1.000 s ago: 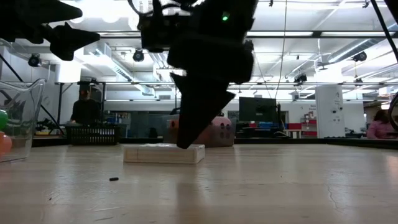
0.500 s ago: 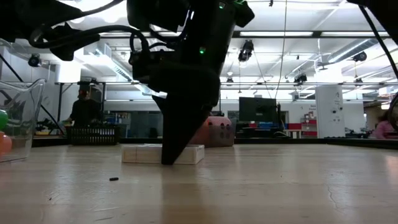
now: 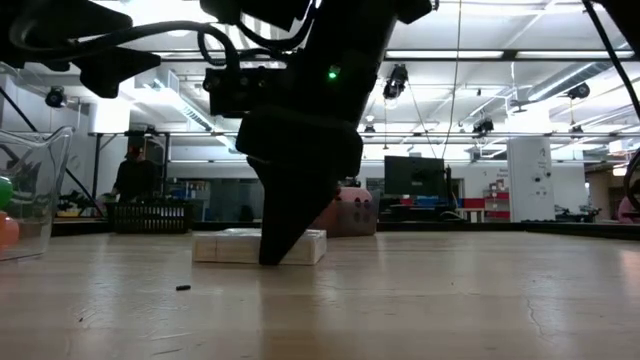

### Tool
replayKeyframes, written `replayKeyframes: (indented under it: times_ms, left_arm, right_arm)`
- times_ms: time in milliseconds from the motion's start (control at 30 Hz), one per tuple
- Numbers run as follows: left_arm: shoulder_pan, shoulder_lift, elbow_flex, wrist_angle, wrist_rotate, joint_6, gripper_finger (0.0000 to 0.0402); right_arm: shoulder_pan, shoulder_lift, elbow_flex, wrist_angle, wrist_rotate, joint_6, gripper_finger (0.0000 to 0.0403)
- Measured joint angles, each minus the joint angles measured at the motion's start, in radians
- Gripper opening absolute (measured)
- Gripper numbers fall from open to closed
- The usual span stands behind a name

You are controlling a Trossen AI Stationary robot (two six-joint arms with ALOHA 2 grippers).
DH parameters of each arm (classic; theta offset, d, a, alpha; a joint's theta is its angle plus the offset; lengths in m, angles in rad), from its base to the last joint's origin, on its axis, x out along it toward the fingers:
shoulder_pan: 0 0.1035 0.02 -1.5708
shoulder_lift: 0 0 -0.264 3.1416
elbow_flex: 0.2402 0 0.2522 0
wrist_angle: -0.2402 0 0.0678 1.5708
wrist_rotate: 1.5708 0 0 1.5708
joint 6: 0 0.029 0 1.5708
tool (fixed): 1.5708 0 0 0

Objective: Pick & Place Toys
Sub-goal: Put the yellow deck of cards into the black bin

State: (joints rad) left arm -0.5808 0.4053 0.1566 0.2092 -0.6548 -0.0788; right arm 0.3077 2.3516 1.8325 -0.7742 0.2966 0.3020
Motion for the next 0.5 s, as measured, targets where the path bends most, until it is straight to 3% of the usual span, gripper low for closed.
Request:
replayKeyframes:
  times_ms: [67, 133, 300, 500]
  left_arm:
    - [0.0, 0.0, 0.0, 0.0, 0.0, -0.001, 0.0334]
    - [0.0, 0.0, 0.0, 0.0, 0.0, -0.003, 0.0334]
    - [0.0, 0.0, 0.0, 0.0, 0.0, -0.007, 0.0334]
    - [0.0, 0.0, 0.0, 0.001, 0.0, -0.008, 0.0334]
  right_arm:
    - [0.014, 0.0, 0.0, 0.0, 0.037, 0.013, 0.0275]
    - [0.033, 0.003, -0.001, 0.006, 0.098, 0.017, 0.022]
    - [0.077, 0.005, -0.004, -0.004, 0.227, 0.037, 0.0149]
    - [0.103, 0.005, -0.003, 0.0, 0.282, 0.042, 0.005]
